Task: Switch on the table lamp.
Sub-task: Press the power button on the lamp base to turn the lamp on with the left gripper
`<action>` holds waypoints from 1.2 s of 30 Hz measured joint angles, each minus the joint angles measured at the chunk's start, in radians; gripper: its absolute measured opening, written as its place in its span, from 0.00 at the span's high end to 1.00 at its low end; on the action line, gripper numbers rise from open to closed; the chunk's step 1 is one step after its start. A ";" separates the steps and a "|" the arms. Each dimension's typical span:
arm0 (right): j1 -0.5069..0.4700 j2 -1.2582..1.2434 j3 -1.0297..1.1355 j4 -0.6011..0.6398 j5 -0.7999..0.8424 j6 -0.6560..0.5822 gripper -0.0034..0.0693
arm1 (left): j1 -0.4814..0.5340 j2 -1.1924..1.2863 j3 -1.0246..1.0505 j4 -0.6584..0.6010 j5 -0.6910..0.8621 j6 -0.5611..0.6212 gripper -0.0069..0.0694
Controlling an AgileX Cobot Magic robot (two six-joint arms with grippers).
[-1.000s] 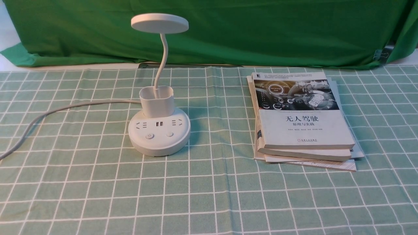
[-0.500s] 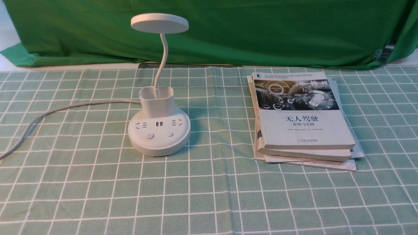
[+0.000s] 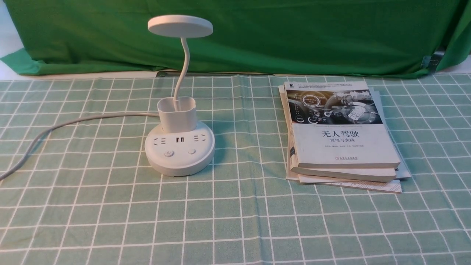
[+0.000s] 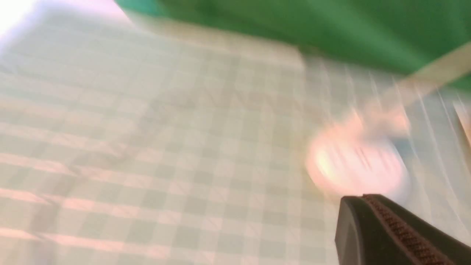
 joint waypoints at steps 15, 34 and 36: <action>0.000 0.000 0.000 0.000 0.000 0.000 0.62 | -0.302 0.813 -0.296 -0.078 -0.154 0.073 0.90; 0.000 0.000 0.000 0.000 0.000 0.000 0.62 | -0.370 1.219 -0.676 0.028 -0.053 -0.007 0.90; 0.000 0.000 0.000 0.000 0.000 0.000 0.62 | -0.370 1.219 -0.676 0.031 -0.061 -0.007 0.90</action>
